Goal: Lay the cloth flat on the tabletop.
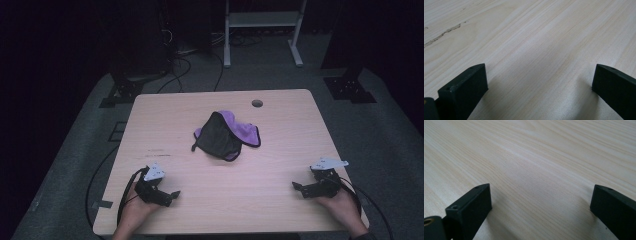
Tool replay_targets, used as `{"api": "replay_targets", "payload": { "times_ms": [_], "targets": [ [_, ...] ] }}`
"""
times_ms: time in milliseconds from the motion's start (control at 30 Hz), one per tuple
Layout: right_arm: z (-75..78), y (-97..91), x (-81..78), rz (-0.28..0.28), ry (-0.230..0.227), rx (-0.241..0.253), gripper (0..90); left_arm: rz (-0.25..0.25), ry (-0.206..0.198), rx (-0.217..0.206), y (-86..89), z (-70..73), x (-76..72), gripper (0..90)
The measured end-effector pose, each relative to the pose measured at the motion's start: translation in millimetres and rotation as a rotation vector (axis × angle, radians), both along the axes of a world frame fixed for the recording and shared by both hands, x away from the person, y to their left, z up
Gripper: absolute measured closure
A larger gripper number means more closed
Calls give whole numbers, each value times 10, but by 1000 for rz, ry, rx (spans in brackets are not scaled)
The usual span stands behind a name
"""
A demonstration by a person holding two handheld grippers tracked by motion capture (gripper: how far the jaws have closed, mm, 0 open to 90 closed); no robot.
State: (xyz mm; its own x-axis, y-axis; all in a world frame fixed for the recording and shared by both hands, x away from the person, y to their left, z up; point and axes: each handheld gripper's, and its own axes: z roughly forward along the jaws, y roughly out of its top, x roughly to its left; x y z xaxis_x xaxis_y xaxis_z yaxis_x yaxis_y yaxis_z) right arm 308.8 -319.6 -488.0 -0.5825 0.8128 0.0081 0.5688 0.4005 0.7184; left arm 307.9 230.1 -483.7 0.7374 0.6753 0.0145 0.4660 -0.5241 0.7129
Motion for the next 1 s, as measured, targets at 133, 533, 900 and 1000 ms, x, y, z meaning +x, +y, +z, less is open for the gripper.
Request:
{"api": "replay_targets", "payload": {
  "times_ms": [133, 533, 900, 1000],
  "targets": [
    [0, 0, 0, 1, -1, -1, 29, 5, 0, 0, 0, 0, -2, 0],
    [139, -27, 85, -3, 23, 17, 149, 13, 0, 0, 5, 0, -12, 0],
    [314, 105, 281, 48, -3, 60, 231, 11, 0, 4, 7, 1, -12, 0],
    [339, 139, 320, 57, -4, 63, 235, 12, 2, 3, 6, 1, -15, 0]
  ]
}}
